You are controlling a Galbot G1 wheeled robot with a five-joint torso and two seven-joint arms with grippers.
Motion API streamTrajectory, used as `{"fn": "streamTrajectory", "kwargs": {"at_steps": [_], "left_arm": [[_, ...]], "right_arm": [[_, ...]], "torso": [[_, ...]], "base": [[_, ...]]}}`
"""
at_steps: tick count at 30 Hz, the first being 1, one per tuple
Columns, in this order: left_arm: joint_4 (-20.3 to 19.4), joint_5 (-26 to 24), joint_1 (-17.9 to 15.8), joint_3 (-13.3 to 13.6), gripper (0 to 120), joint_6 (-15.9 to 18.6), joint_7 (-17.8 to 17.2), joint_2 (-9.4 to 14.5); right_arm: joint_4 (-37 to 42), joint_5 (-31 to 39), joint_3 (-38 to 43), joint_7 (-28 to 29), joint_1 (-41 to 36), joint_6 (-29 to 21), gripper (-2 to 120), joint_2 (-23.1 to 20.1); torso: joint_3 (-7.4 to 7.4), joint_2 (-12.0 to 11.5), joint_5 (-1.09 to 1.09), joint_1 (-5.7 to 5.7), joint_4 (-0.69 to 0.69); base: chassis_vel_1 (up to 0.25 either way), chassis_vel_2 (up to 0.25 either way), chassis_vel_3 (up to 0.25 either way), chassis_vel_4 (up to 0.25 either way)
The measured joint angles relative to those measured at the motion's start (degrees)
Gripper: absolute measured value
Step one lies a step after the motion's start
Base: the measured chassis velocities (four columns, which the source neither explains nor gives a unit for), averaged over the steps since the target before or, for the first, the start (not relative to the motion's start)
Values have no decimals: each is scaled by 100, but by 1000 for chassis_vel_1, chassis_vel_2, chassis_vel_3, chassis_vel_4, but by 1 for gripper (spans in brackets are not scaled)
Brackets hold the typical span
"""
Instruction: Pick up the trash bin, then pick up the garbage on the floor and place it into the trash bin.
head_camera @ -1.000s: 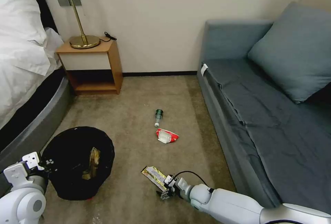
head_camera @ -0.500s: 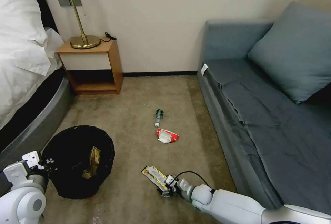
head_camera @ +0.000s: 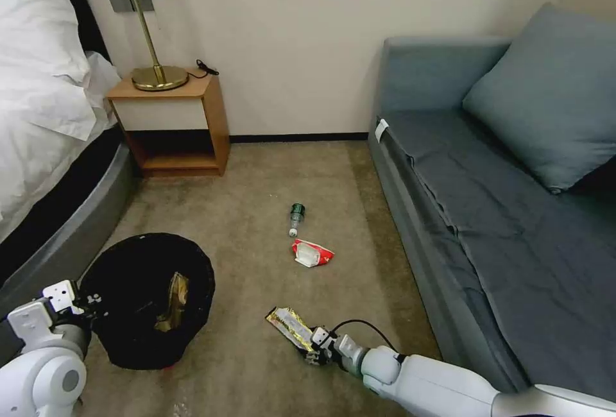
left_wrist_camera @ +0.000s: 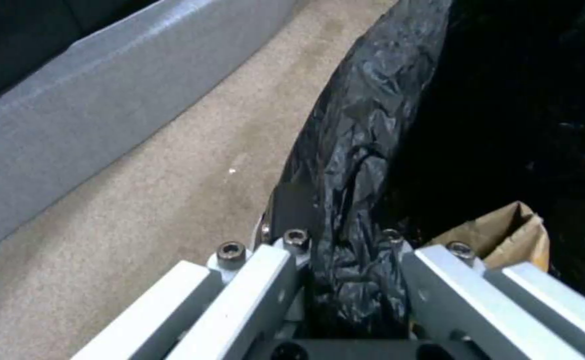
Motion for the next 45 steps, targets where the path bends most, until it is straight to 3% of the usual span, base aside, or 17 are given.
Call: {"fn": "streamTrajectory", "kwargs": {"at_steps": [11, 14, 17, 24, 34, 38, 44, 45], "left_arm": [[6, 13, 2, 6, 3, -15, -3, -2], [27, 19, 2, 14, 3, -17, -1, -15], [30, 21, 3, 15, 3, -17, -4, -15], [42, 20, -8, 14, 3, -17, -3, -3], [75, 18, -32, 12, 3, -17, -3, 9], [83, 12, -65, 11, 3, -10, -2, 40], [71, 8, -87, 58, 3, 0, -2, 38], [59, 8, -94, 87, 3, 2, -2, 32]], "right_arm": [[-7, -64, 9, 7, -25, 68, 22, -46], [-11, -68, 19, 10, -24, 101, 6, -70], [13, -68, 30, 16, -19, 112, 0, -105], [239, -31, 89, 81, -11, 124, 0, -254], [1220, 115, 485, 216, 92, 173, 0, -582], [2190, 297, 1089, 273, 385, 36, 0, -846], [3198, 653, 1358, 346, 827, -267, 0, -968], [3702, 890, 1354, 429, 1104, -487, 0, -953]], "torso": [[0, 0, -3, 0, 1], [1, 0, -2, 0, -2], [1, -1, -4, 0, -2], [1, -1, -5, 0, -5], [1, -1, 0, 0, -2], [1, -2, -1, 0, -1], [1, -1, -2, 0, -2], [1, -1, -2, 0, -1]], "base": [[0, 0, 0, 0], [0, 0, 0, 0], [0, 0, 0, 0], [0, 0, 0, 0], [0, 0, 0, 0], [0, 0, 0, 0], [0, 0, 0, 0], [0, 0, 0, 0]]}}
